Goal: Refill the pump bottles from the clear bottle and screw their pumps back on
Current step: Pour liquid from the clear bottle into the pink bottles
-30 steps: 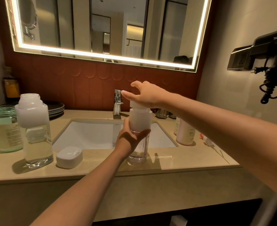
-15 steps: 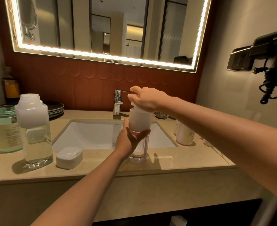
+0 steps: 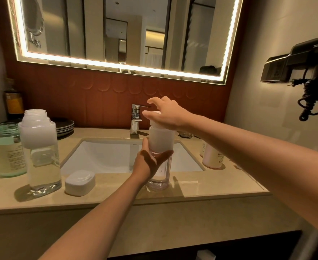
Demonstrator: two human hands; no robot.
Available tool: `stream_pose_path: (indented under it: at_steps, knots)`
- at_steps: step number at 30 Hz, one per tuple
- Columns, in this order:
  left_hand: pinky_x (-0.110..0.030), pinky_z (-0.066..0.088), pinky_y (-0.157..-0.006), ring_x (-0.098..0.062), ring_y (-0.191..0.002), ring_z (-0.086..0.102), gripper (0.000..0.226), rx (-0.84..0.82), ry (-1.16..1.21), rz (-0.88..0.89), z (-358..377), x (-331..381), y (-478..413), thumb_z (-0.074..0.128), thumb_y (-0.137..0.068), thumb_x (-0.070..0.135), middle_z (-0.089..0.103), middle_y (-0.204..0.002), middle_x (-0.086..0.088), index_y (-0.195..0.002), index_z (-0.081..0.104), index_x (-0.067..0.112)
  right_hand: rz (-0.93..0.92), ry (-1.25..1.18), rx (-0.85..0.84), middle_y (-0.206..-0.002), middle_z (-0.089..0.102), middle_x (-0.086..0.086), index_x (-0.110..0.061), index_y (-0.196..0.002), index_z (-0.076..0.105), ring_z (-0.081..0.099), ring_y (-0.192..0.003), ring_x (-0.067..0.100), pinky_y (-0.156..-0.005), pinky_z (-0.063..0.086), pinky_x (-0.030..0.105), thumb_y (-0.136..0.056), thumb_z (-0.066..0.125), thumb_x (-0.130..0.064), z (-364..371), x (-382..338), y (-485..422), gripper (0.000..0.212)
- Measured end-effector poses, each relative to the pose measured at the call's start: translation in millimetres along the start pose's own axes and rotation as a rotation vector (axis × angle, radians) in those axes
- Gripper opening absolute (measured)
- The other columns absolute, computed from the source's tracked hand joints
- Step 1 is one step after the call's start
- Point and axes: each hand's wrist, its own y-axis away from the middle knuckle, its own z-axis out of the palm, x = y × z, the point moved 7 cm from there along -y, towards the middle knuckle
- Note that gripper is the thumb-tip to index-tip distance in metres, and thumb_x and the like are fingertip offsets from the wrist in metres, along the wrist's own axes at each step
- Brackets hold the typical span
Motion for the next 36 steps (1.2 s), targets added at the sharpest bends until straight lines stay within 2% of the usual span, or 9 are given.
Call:
stream_pose_path:
  at_steps: [5, 10, 13, 18, 22, 27, 31, 33, 36]
  knots:
    - [-0.038, 0.053, -0.085, -0.018, -0.105, 0.051, 0.077, 0.012, -0.010, -0.005, -0.5, -0.4, 0.3, 0.072, -0.066, 0.052, 0.048, -0.108, 0.010, -0.128, 0.032, 0.028, 0.091, 0.355, 0.072, -0.123, 0.049, 0.012, -0.018, -0.128, 0.046, 0.051, -0.099, 0.024, -0.076, 0.047, 0.034, -0.084, 0.023, -0.073, -1.8, 9.5, 3.2, 0.075]
    - [-0.044, 0.053, -0.088, -0.020, -0.106, 0.054, 0.084, -0.013, -0.011, -0.001, -0.4, 4.1, 4.6, 0.064, -0.058, 0.062, 0.050, -0.111, 0.007, -0.127, 0.033, 0.026, 0.006, -0.052, -0.110, -0.125, 0.047, 0.014, -0.015, -0.128, 0.045, 0.047, -0.109, 0.026, -0.092, 0.045, 0.037, -0.096, 0.035, -0.042, 3.1, 5.6, 2.4, 0.044]
    - [-0.047, 0.050, -0.091, -0.023, -0.109, 0.054, 0.083, -0.013, -0.007, 0.005, 0.2, 4.0, 3.0, 0.066, -0.064, 0.055, 0.051, -0.118, 0.002, -0.131, 0.031, 0.022, 0.014, -0.198, -0.110, -0.129, 0.049, 0.008, -0.014, -0.129, 0.046, 0.047, -0.111, 0.020, -0.085, 0.042, 0.030, -0.094, 0.043, -0.038, 2.2, -0.5, 0.5, 0.042]
    - [-0.044, 0.051, -0.090, -0.019, -0.104, 0.053, 0.077, 0.009, -0.021, 0.009, -0.9, -0.5, 0.3, 0.072, -0.069, 0.047, 0.049, -0.108, 0.011, -0.130, 0.030, 0.027, 0.134, 0.271, 0.042, -0.145, 0.031, 0.012, -0.022, -0.138, 0.037, 0.037, -0.128, 0.035, -0.095, 0.044, 0.051, -0.072, 0.033, -0.082, -0.9, 5.7, 1.5, 0.090]
    - [-0.038, 0.053, -0.085, -0.015, -0.101, 0.053, 0.084, 0.016, -0.023, -0.003, -1.7, -2.2, 0.9, 0.067, -0.057, 0.064, 0.049, -0.103, 0.016, -0.126, 0.032, 0.031, 0.117, 0.306, 0.109, -0.127, 0.045, 0.012, -0.017, -0.129, 0.045, 0.050, -0.103, 0.026, -0.079, 0.051, 0.035, -0.079, 0.039, -0.074, 1.1, 7.3, 2.8, 0.075]
    - [-0.033, 0.052, -0.082, -0.015, -0.101, 0.054, 0.084, -0.010, -0.009, 0.023, -0.4, -0.7, 1.3, 0.062, -0.055, 0.069, 0.048, -0.104, 0.019, -0.124, 0.031, 0.033, 0.034, -0.051, -0.047, -0.129, 0.050, 0.009, -0.017, -0.129, 0.045, 0.048, -0.100, 0.018, -0.077, 0.045, 0.027, -0.086, 0.056, -0.042, 2.4, 3.7, -1.7, 0.051]
    - [-0.030, 0.049, -0.081, -0.012, -0.098, 0.051, 0.080, 0.013, -0.035, 0.026, -0.3, -0.8, -0.9, 0.066, -0.060, 0.062, 0.046, -0.101, 0.021, -0.125, 0.030, 0.033, 0.093, 0.133, -0.028, -0.146, 0.032, 0.012, -0.021, -0.141, 0.031, 0.041, -0.126, 0.033, -0.095, 0.045, 0.045, -0.079, 0.043, -0.072, -0.5, 7.4, -1.4, 0.081]
    - [-0.033, 0.050, -0.082, -0.011, -0.098, 0.050, 0.074, 0.016, -0.028, 0.014, 0.1, -3.2, -1.7, 0.071, -0.065, 0.055, 0.045, -0.101, 0.022, -0.124, 0.030, 0.035, 0.123, 0.330, 0.038, -0.139, 0.040, 0.013, -0.019, -0.138, 0.035, 0.048, -0.118, 0.031, -0.087, 0.051, 0.044, -0.076, 0.033, -0.079, -2.8, 8.7, 2.5, 0.087]
    - [-0.039, 0.053, -0.085, -0.014, -0.101, 0.051, 0.082, 0.013, -0.018, 0.001, -0.7, -3.3, -0.6, 0.069, -0.060, 0.060, 0.048, -0.104, 0.016, -0.127, 0.032, 0.030, 0.067, 0.313, 0.073, -0.123, 0.052, 0.010, -0.015, -0.130, 0.043, 0.055, -0.099, 0.023, -0.075, 0.051, 0.031, -0.083, 0.033, -0.071, 0.4, 6.6, 4.7, 0.074]
